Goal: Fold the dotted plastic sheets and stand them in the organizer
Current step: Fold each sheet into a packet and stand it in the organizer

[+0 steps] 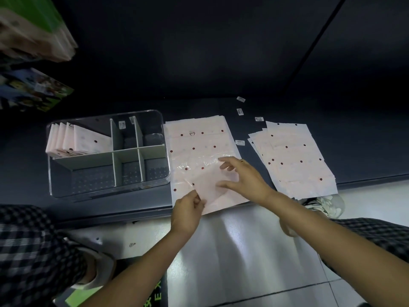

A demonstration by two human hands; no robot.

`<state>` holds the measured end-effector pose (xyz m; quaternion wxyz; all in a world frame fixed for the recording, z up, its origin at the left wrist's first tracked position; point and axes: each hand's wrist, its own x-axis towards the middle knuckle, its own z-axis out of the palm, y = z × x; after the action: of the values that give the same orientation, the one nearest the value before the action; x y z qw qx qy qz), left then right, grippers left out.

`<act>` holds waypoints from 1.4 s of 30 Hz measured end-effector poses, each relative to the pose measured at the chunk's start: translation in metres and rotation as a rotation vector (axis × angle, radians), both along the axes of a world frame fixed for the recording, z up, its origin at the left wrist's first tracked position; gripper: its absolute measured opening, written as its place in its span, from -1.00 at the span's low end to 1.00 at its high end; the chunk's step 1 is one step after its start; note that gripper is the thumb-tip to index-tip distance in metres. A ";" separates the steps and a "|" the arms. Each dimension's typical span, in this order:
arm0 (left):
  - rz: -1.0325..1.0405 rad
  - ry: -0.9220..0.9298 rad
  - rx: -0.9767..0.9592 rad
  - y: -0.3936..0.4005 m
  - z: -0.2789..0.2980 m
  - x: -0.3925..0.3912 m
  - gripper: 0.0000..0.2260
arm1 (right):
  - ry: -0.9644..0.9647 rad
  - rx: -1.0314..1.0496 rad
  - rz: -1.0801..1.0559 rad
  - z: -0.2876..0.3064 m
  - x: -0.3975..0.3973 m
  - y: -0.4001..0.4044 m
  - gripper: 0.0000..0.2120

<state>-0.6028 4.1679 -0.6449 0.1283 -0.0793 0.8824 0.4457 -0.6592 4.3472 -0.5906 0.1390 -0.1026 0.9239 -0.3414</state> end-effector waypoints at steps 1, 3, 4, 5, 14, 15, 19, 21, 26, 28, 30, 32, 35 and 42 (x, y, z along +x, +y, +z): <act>0.061 -0.033 0.053 0.000 0.000 -0.001 -0.72 | -0.077 -0.043 -0.070 -0.005 -0.004 0.000 -0.40; 0.155 -0.090 0.164 0.000 0.000 -0.002 -0.76 | -0.232 -0.120 -0.174 -0.016 -0.007 0.000 -0.42; 0.184 -0.111 0.206 0.000 0.000 -0.002 -0.80 | -0.293 -0.142 -0.204 -0.022 -0.007 -0.001 -0.45; 0.204 -0.127 0.227 -0.001 0.001 -0.003 -0.82 | -0.328 -0.147 -0.221 -0.028 -0.007 -0.002 -0.50; -0.175 0.360 -0.250 -0.007 0.002 0.012 -0.79 | -0.245 0.033 -0.294 -0.050 -0.008 -0.018 -0.73; -0.313 0.470 -0.340 -0.007 0.000 0.014 -0.75 | -0.231 0.058 -0.297 -0.050 -0.008 -0.020 -0.73; -0.639 0.502 -0.627 -0.014 -0.009 0.016 -0.43 | -0.177 0.136 -0.294 -0.052 -0.006 -0.025 -0.71; -0.682 0.418 -0.702 -0.024 -0.016 0.017 -0.36 | -0.152 0.164 -0.287 -0.052 -0.005 -0.026 -0.70; -0.788 0.334 -0.731 -0.038 -0.028 0.016 -0.34 | -0.011 0.242 -0.187 -0.054 0.009 -0.028 -0.59; -0.780 0.327 -0.718 -0.037 -0.027 0.016 -0.35 | 0.050 0.277 -0.149 -0.058 0.016 -0.026 -0.59; -0.780 0.322 -0.705 -0.039 -0.026 0.015 -0.37 | 0.071 0.280 -0.163 -0.059 0.019 -0.020 -0.65; -0.767 0.302 -0.709 -0.041 -0.026 0.013 -0.40 | 0.068 0.260 -0.189 -0.059 0.020 -0.013 -0.72; -0.760 0.279 -0.692 -0.044 -0.026 0.010 -0.43 | 0.144 0.198 -0.190 -0.056 0.023 -0.007 -0.81; -0.702 0.281 -0.587 -0.045 -0.025 0.005 -0.45 | 0.324 0.245 0.275 -0.053 0.030 -0.002 -0.71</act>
<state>-0.5976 4.1230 -0.6696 0.1225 0.2516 0.9533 0.1139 -0.6289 4.3452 -0.6433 0.0456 -0.2630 0.9460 -0.1837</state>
